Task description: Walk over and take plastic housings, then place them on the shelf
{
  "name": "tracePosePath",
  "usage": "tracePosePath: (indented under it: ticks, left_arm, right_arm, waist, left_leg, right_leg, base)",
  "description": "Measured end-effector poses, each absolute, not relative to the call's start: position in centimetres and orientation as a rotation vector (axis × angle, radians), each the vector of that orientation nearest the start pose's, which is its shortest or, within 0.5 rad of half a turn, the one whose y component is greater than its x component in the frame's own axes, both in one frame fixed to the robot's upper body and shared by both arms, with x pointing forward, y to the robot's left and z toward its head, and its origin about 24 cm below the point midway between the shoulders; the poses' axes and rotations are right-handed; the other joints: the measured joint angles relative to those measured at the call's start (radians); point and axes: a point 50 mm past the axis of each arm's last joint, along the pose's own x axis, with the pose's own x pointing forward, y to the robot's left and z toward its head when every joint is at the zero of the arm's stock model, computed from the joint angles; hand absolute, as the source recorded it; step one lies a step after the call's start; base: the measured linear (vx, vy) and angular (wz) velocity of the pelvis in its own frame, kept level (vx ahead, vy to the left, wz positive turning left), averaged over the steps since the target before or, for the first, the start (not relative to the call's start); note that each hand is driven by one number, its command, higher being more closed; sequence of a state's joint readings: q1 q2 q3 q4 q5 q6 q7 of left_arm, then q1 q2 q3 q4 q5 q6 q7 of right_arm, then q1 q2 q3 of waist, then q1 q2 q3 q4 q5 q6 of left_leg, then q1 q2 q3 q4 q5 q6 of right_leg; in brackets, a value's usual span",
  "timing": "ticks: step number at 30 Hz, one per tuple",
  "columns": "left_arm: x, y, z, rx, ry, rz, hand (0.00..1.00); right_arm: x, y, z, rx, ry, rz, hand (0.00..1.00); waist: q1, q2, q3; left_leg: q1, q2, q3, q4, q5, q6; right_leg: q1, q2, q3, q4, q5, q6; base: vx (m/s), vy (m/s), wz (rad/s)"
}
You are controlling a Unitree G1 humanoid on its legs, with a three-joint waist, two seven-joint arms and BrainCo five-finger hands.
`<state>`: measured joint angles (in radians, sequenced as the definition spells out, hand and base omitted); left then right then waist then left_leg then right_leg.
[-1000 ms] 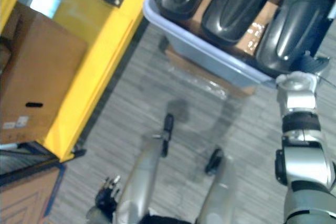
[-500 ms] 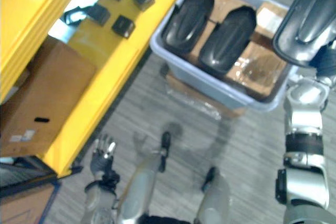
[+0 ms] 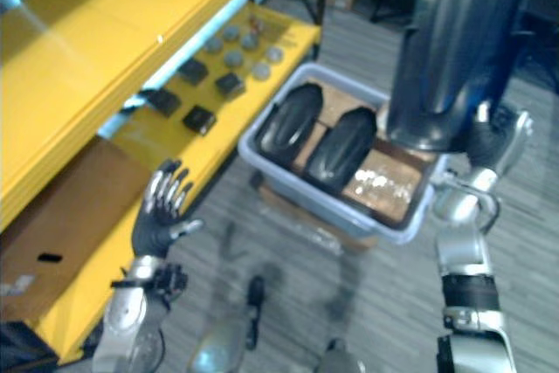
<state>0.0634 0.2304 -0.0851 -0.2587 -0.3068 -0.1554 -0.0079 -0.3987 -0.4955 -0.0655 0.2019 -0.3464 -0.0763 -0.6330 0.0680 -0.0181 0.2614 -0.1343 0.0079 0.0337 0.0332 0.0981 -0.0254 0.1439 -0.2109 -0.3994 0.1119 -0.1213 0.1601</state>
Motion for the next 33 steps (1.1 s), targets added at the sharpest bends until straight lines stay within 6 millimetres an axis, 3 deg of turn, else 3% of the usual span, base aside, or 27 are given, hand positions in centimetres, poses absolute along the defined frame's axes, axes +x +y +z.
tracePosePath:
  ticks: [4, 6, 10, 13, 22, 33]
  left_arm:
    - [26.1, 16.0, 10.0, -0.153, -0.266, -0.176, 0.0]
    - [27.2, 15.7, 9.1, -0.308, -0.181, -0.23, 0.0]
    - [27.9, 14.0, 6.9, -0.478, -0.02, -0.337, 0.0]
    - [28.3, 13.6, 6.3, -0.494, 0.016, -0.35, 0.0]
    - [29.2, 13.4, 5.1, -0.48, 0.076, -0.346, 0.0]
    - [29.0, 12.6, 4.7, -0.475, 0.098, -0.356, 0.0]
  right_arm:
    - [31.1, -23.6, 16.8, -0.734, -0.601, -0.567, 1.0]
    - [31.3, -22.2, 16.9, -0.759, -0.659, -0.501, 1.0]
    - [31.6, -19.2, 17.3, -0.796, -0.769, -0.393, 1.0]
    - [31.7, -17.6, 17.5, -0.831, -0.83, -0.328, 1.0]
    - [32.1, -15.4, 16.5, -0.888, -0.853, -0.221, 1.0]
    - [32.0, -13.2, 12.8, -0.972, -0.746, -0.026, 1.0]
  waist:
    - [-0.013, 0.002, -0.035]
    - [-0.025, 0.008, -0.049]
    - [-0.029, 0.018, -0.063]
    - [-0.028, 0.016, -0.065]
    - [-0.027, 0.015, -0.069]
    - [-0.023, 0.004, -0.09]
  left_leg:
    - [0.067, 0.0, 0.032, -0.081, 0.034, 0.002]
    - [0.093, 0.003, 0.038, -0.115, 0.055, -0.001]
    - [0.1, 0.02, 0.059, -0.116, 0.064, -0.004]
    - [0.1, 0.033, 0.061, -0.116, 0.075, -0.01]
    - [0.099, 0.054, 0.059, -0.121, 0.09, -0.015]
    - [0.098, 0.052, 0.054, -0.121, 0.091, -0.015]
  right_leg:
    - [0.011, -0.008, 0.027, -0.005, 0.004, -0.002]
    - [0.016, -0.004, 0.037, -0.008, 0.006, -0.005]
    - [0.015, 0.013, 0.057, -0.022, 0.019, -0.015]
    - [0.015, 0.03, 0.065, -0.031, 0.029, -0.024]
    - [0.016, 0.054, 0.071, -0.047, 0.043, -0.036]
    - [0.026, 0.055, 0.07, -0.064, 0.048, -0.037]
  base:
    - [-0.04, 0.028, -0.25]
    - [-0.05, 0.01, -0.14]
    - [-0.06, -0.005, -0.16]
    - [-0.06, -0.025, -0.06]
    - [-0.05, -0.014, -0.02]
    - [-0.01, 0.0, 0.0]
